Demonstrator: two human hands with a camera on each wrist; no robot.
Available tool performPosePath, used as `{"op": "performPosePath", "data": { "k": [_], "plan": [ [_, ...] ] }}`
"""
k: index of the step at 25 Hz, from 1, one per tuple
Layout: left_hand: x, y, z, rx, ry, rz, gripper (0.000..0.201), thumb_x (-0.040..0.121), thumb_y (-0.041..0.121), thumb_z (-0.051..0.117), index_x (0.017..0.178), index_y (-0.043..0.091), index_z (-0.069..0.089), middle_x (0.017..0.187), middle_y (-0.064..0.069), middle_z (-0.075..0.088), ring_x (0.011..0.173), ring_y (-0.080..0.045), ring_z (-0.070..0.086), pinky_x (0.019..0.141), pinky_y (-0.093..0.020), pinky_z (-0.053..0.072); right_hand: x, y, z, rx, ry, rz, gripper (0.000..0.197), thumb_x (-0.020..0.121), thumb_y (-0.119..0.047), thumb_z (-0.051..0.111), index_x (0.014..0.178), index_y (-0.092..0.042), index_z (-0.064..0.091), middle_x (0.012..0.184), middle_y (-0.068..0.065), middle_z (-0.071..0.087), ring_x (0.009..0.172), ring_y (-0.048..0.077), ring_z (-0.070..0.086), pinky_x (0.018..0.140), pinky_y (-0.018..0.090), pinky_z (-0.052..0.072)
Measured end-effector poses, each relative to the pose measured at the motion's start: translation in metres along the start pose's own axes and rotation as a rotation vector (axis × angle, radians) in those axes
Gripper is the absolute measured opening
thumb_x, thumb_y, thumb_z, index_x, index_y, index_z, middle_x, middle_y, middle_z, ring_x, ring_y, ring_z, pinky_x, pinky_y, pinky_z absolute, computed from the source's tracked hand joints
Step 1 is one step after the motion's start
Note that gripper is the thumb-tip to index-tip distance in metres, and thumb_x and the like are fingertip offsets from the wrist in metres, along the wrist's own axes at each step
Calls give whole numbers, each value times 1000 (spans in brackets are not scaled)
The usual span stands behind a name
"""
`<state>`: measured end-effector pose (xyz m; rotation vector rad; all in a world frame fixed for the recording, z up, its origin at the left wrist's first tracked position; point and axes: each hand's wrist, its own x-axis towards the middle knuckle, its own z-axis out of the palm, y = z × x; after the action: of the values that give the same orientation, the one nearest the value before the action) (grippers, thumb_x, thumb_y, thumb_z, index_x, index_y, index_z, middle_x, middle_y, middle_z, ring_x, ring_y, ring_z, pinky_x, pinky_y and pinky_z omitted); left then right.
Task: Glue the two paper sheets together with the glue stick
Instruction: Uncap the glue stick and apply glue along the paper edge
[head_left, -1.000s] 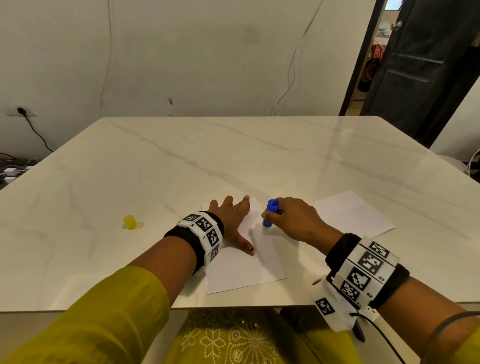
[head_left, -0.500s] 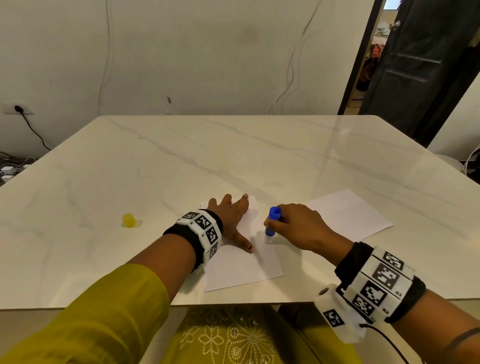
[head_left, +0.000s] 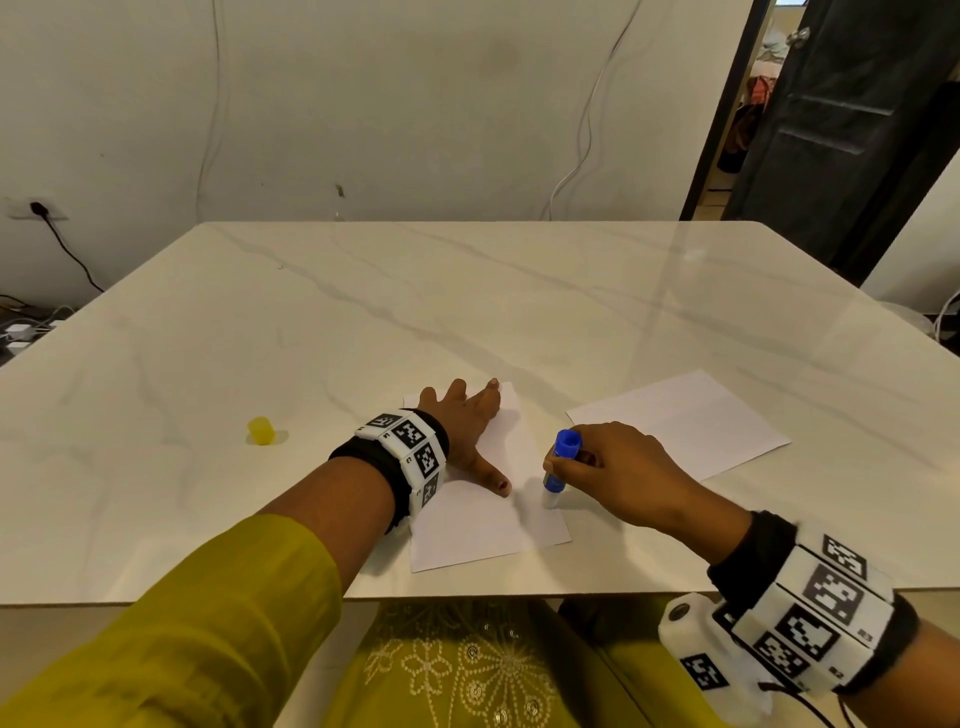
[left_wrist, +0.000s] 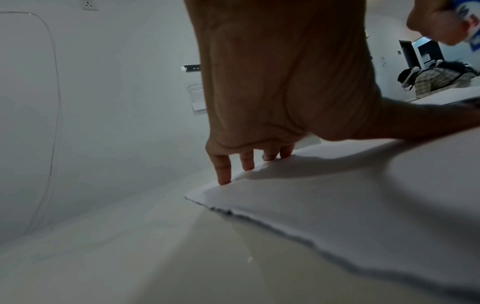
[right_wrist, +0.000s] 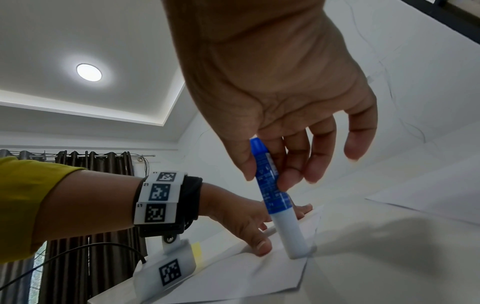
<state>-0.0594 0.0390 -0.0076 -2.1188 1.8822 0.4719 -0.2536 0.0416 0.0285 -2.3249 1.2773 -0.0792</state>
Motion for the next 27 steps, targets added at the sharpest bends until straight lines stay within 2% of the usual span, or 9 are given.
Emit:
{"op": "performPosePath", "data": {
  "k": [5,9,12,15,19,21,23,25,27],
  "plan": [
    [-12,7,-7,14,3,2,125,61,68,68,148,19,-8,153,-8,20,138,-31,17,111,-49,18,-10,3,0,5,-4,-21,34,90,-42,49,103,-13,61,87,3,55,78,17,48,77,31,37],
    [-22,10,-13,-4,-10,-4,120,67,62,68,148,20,-9,154,-6,16,139,-33,16,112,-48,18,-17,4,-1,14,-3,-26,36,90,-43,48,105,-14,63,94,5,62,87,21,56,84,34,43],
    [-25,11,-14,-2,-7,5,120,67,62,68,148,19,-9,154,-5,14,139,-33,15,112,-48,17,-24,6,-1,16,0,-41,35,91,-42,48,107,-16,64,101,6,64,94,22,58,89,35,43],
    [-20,9,-13,5,-9,13,120,67,63,67,148,18,-9,155,-4,12,140,-32,13,112,-49,16,-29,7,-1,14,4,-53,35,91,-43,47,108,-17,64,103,5,65,94,21,57,90,35,43],
    [-8,1,-5,4,5,32,126,60,70,66,148,18,-9,155,-5,18,140,-29,13,113,-50,15,-33,9,-3,-13,-43,-50,36,90,-45,47,109,-18,63,103,4,64,95,20,57,91,35,43],
    [-6,-2,-3,-5,3,30,126,59,73,64,148,18,-7,155,-4,17,141,-29,13,114,-50,16,-31,11,-10,85,-31,-23,35,90,-41,50,107,-13,64,101,8,65,93,24,58,89,36,44],
    [-6,-6,-2,10,35,-3,119,61,78,57,147,17,2,157,-3,12,141,-29,13,112,-50,18,-23,12,-22,296,85,-1,32,89,-36,54,101,-9,67,94,13,66,84,24,59,79,33,45],
    [-5,-13,0,15,83,-127,114,61,84,46,146,15,11,158,-7,5,143,-28,11,110,-51,22,-9,12,-34,479,196,11,31,88,-32,56,97,-5,68,85,12,64,75,20,54,71,29,41],
    [-5,-18,3,-44,112,-287,116,61,89,35,145,12,14,157,-16,4,144,-30,12,109,-49,25,10,9,-41,609,216,35,30,88,-29,57,96,-2,68,79,7,61,74,19,52,71,28,40]
  ]
}}
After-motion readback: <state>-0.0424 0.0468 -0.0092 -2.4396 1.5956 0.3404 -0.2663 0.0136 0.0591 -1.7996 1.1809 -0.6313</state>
